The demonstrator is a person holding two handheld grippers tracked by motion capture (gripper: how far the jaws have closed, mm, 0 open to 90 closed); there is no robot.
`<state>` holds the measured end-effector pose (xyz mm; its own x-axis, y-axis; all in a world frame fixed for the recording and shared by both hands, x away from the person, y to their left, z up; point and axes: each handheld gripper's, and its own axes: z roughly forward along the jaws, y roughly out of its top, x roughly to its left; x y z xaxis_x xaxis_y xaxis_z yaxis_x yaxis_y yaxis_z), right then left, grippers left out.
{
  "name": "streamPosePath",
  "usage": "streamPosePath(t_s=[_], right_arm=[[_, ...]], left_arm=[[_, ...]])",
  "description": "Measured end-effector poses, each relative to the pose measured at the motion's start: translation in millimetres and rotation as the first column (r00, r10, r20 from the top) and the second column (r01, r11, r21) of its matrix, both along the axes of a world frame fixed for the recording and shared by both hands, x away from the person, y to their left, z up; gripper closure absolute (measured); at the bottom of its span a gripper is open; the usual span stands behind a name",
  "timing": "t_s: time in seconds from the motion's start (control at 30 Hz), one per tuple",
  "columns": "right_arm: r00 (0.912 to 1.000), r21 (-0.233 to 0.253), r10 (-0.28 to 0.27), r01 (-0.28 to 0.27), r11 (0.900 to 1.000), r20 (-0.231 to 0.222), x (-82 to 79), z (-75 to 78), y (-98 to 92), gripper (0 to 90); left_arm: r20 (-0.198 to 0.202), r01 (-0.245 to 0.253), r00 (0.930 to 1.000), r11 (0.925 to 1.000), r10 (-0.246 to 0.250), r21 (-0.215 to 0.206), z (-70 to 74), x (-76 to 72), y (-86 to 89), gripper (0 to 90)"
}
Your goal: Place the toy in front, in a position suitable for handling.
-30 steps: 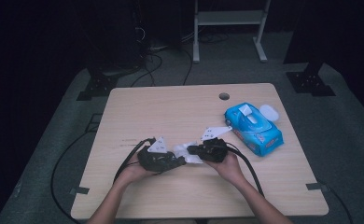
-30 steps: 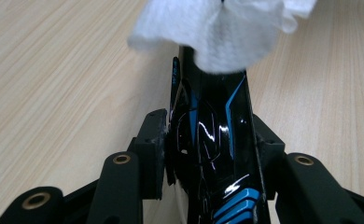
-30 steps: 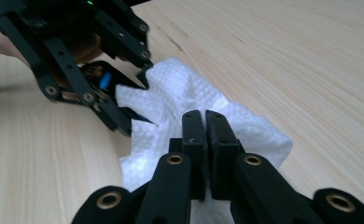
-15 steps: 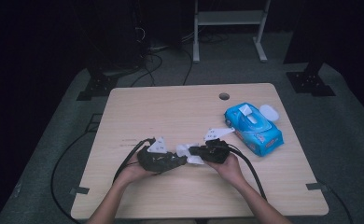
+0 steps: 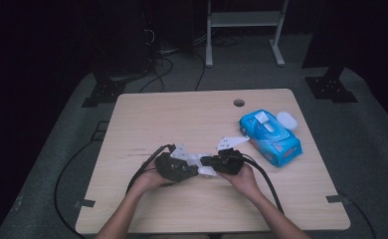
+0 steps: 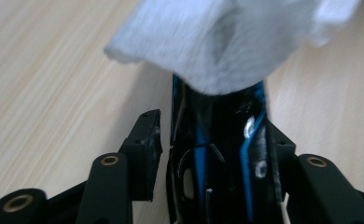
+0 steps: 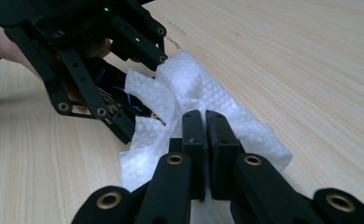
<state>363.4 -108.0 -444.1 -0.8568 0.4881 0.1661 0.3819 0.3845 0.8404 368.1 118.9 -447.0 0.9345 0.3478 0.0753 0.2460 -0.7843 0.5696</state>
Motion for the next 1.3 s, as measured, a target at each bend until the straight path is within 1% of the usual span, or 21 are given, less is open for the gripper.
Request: streamPosePath(t_s=[0.07, 0.2, 0.3, 0.4, 0.43, 0.5, 0.57, 0.63, 0.67, 0.77, 0.8, 0.87, 0.93, 0.97, 1.0, 1.07, 1.1, 1.17, 1.2, 1.27, 1.3], right_arm=[[1.0000, 0.002, -0.001, 0.001, 1.000, -0.003, 0.0, -0.8, 0.1, 86.9], [1.0000, 0.003, -0.001, 0.001, 1.000, -0.003, 0.0, -1.2, 0.7, 86.9], [1.0000, 0.005, 0.001, -0.001, 1.000, -0.007, 0.1, -1.4, 1.2, 86.9], [1.0000, 0.009, -0.001, 0.001, 1.000, -0.009, 0.3, -1.5, -0.1, 86.9], [1.0000, 0.013, -0.002, 0.002, 1.000, -0.010, 0.4, -1.6, -0.7, 86.9], [0.9998, 0.035, -0.004, 0.005, 0.999, -0.020, 0.6, -1.1, -3.4, 86.9], [0.9998, 0.037, -0.005, 0.005, 0.999, -0.017, -0.2, 0.2, -4.5, 86.9], [0.9999, 0.052, -0.004, 0.005, 0.999, -0.011, -0.4, 2.3, -6.4, 87.0], [0.9999, 0.058, -0.006, 0.007, 0.998, -0.013, -0.7, 3.3, -7.2, 87.0], [1.0000, 0.102, 0.000, 0.000, 0.995, -0.007, -3.1, 9.8, -10.6, 87.0], [1.0000, 0.109, 0.001, -0.001, 0.994, -0.001, -4.2, 11.9, -11.4, 86.9], [0.9999, 0.122, 0.004, -0.006, 0.993, 0.017, -7.2, 17.3, -12.9, 87.0], [0.9995, 0.134, 0.004, -0.008, 0.991, 0.030, -9.3, 21.0, -14.4, 87.0], [0.9993, 0.132, 0.003, -0.008, 0.991, 0.038, -10.0, 21.9, -15.1, 87.0], [0.9993, 0.131, -0.001, -0.004, 0.991, 0.037, -10.5, 22.2, -16.3, 86.9], [0.9994, 0.134, -0.002, -0.002, 0.991, 0.034, -10.4, 21.6, -17.5, 86.9], [0.9995, 0.123, -0.011, 0.007, 0.992, 0.030, -10.2, 19.4, -19.4, 86.9], [0.9997, 0.121, -0.012, 0.010, 0.993, 0.019, -10.6, 16.9, -20.8, 86.9], [0.9997, 0.120, -0.013, 0.010, 0.993, 0.019, -11.3, 16.3, -20.8, 86.9], [0.9998, 0.124, -0.012, 0.010, 0.992, 0.018, -12.4, 17.2, -20.3, 86.9], [0.9992, 0.127, -0.009, 0.004, 0.992, 0.039, -14.8, 22.0, -18.2, 86.9]], left_arm=[[-0.008, 0.021, 0.9998, 0.9989, -0.021, 0.041, 1.2, 1.3, -4.3, 52.7], [-0.009, 0.038, 0.9993, 0.9976, -0.037, 0.058, 3.1, 2.6, -8.5, 55.3], [-0.016, 0.056, 0.9983, 0.9941, -0.055, 0.093, 4.9, 5.2, -12.7, 56.1], [0.022, 0.066, 0.9974, 0.9933, -0.069, 0.095, 5.7, 3.1, -13.1, 56.6], [0.050, 0.066, 0.9963, 0.9940, -0.070, 0.087, 5.9, 1.4, -12.6, 56.9], [0.058, 0.068, 0.9956, 0.9934, -0.074, 0.092, 6.7, 0.1, -12.6, 57.0], [0.070, 0.067, 0.9948, 0.9941, -0.073, 0.085, 7.1, -1.1, -12.7, 57.0], [0.097, 0.084, 0.9913, 0.9952, -0.089, 0.050, 9.9, -5.0, -12.4, 57.1], [0.100, 0.087, 0.9909, 0.9956, -0.090, 0.032, 11.4, -6.3, -12.1, 57.1], [0.123, 0.094, 0.9883, 0.9953, -0.090, -0.025, 15.4, -9.7, -9.1, 57.2], [0.119, 0.092, 0.9893, 0.9939, -0.085, -0.060, 16.6, -10.6, -7.1, 57.2], [0.123, 0.092, 0.9893, 0.9906, -0.079, -0.101, 18.4, -11.6, -3.9, 57.3], [0.120, 0.090, 0.9901, 0.9853, -0.073, -0.145, 20.2, -12.7, -0.3, 57.3], [0.123, 0.086, 0.9903, 0.9804, -0.064, -0.178, 20.7, -13.8, 2.0, 57.3], [0.125, 0.086, 0.9902, 0.9772, -0.062, -0.194, 21.0, -14.5, 3.8, 57.3], [0.126, 0.086, 0.9902, 0.9761, -0.061, -0.200, 21.3, -14.8, 5.2, 57.3], [0.126, 0.081, 0.9907, 0.9686, -0.052, -0.235, 21.2, -16.1, 8.4, 57.3], [0.120, 0.080, 0.9916, 0.9615, -0.050, -0.263, 21.1, -17.7, 10.6, 57.3], [0.116, 0.082, 0.9919, 0.9594, -0.052, -0.270, 20.2, -18.5, 10.4, 57.3], [0.118, 0.083, 0.9916, 0.9593, -0.053, -0.270, 19.0, -19.5, 9.1, 57.3], [0.119, 0.084, 0.9915, 0.9575, -0.053, -0.276, 19.1, -19.7, 8.7, 57.2]])
